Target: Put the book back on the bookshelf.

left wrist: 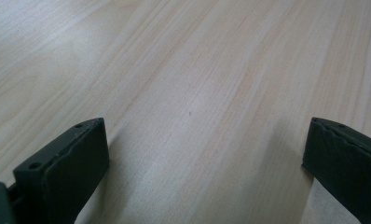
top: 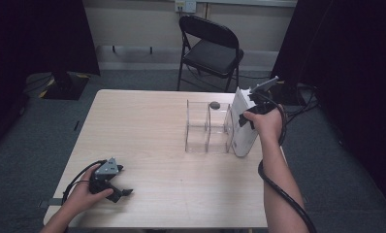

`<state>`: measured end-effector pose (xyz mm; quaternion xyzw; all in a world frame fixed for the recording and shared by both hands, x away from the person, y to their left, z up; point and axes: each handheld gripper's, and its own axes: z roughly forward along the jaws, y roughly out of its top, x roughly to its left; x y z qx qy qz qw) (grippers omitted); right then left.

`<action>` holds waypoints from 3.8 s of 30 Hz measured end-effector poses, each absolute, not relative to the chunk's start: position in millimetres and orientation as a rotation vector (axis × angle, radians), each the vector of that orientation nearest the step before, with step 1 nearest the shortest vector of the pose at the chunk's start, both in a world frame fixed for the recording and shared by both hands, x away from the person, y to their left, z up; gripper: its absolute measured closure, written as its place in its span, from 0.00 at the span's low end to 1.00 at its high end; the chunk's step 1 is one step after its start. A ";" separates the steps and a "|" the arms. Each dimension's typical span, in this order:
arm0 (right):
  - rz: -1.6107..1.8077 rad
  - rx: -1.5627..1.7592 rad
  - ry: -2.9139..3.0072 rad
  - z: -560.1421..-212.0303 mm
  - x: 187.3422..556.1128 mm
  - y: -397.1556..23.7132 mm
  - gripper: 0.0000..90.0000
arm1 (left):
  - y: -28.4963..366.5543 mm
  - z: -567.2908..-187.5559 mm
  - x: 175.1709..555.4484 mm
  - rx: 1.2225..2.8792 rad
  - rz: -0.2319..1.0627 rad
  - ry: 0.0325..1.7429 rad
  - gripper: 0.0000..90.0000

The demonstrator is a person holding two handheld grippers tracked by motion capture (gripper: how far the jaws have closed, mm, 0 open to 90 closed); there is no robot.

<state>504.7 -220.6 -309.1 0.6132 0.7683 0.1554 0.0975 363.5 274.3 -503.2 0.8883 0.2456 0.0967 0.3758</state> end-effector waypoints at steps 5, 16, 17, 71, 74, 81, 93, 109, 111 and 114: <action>0.485 1.824 2.269 -307.0 499.2 -226.8 0.27 | 274.3 -502.9 363.6 2.277 0.247 0.629 0.00; 0.532 1.811 2.301 -306.1 490.1 -229.5 0.23 | 274.3 -502.8 363.7 2.277 0.246 0.629 0.00; 0.532 1.806 2.302 -306.6 489.3 -229.9 0.23 | 274.3 -502.8 363.7 2.278 0.245 0.629 0.00; 0.607 1.626 2.503 -327.8 447.0 -216.4 0.19 | 273.4 -503.3 364.6 2.273 0.255 0.627 0.00; 0.626 1.616 2.514 -330.2 445.6 -214.1 0.19 | 273.4 -503.3 364.7 2.273 0.254 0.627 0.00; 0.685 1.591 2.532 -336.8 442.7 -207.7 0.19 | 273.4 -503.3 364.7 2.273 0.255 0.627 0.00; 0.710 1.522 2.575 -345.6 437.0 -191.7 0.19 | 273.3 -503.4 364.5 2.272 0.250 0.630 0.00; 0.745 1.452 2.640 -363.6 429.4 -168.5 0.19 | 273.2 -503.5 364.5 2.272 0.249 0.630 0.00; 0.754 1.452 2.651 -366.5 428.2 -164.5 0.19 | 273.2 -503.5 364.4 2.272 0.249 0.631 0.00; 0.769 1.419 2.662 -370.4 427.5 -160.8 0.19 | 273.3 -503.4 364.5 2.272 0.250 0.630 0.00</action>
